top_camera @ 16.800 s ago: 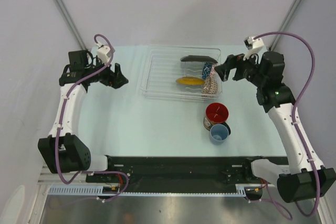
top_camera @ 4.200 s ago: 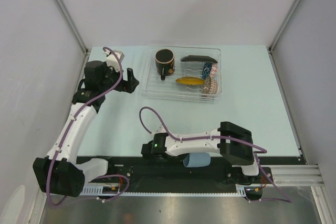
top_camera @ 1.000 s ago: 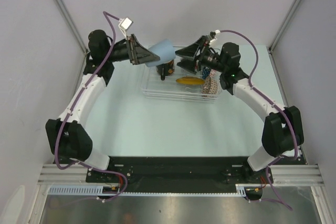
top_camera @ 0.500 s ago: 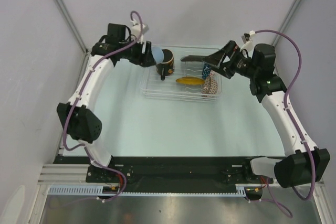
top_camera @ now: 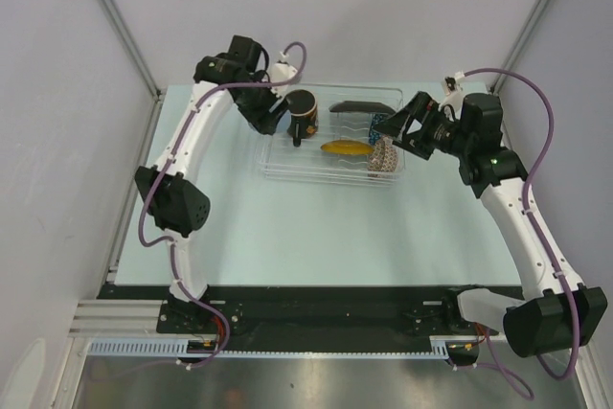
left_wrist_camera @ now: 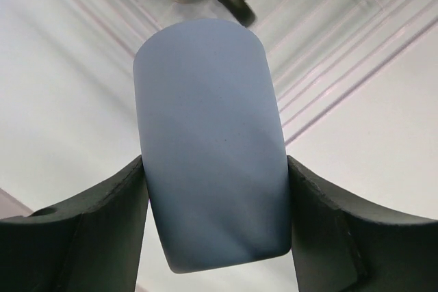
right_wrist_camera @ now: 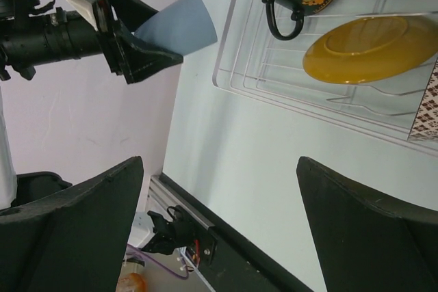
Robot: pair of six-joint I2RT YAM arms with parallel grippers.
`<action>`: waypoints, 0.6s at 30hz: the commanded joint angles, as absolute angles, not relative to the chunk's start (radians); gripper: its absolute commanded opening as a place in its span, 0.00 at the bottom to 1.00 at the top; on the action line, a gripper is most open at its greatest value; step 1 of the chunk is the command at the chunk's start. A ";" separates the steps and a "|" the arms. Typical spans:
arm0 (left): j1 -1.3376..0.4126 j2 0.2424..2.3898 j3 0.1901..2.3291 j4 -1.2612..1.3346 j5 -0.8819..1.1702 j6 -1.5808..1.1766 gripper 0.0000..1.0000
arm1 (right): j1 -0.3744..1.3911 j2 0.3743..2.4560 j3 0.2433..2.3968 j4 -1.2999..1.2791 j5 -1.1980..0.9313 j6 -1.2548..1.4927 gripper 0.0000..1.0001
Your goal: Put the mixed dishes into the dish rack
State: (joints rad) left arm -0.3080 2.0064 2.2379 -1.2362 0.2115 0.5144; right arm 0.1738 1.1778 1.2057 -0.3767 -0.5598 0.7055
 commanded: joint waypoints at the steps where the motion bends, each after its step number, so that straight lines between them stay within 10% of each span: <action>1: -0.393 1.977 2.197 -1.319 0.163 0.667 0.00 | 0.172 1.141 1.186 -0.357 -0.551 0.696 1.00; 18: -0.436 2.065 2.181 -1.262 0.003 0.862 0.00 | 0.172 1.080 1.109 -0.350 -0.540 0.707 1.00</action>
State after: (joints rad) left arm -0.4221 2.0605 2.1792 -1.2953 0.0551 0.7780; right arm 0.1738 1.1076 1.1175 -0.3794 -0.5522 0.7063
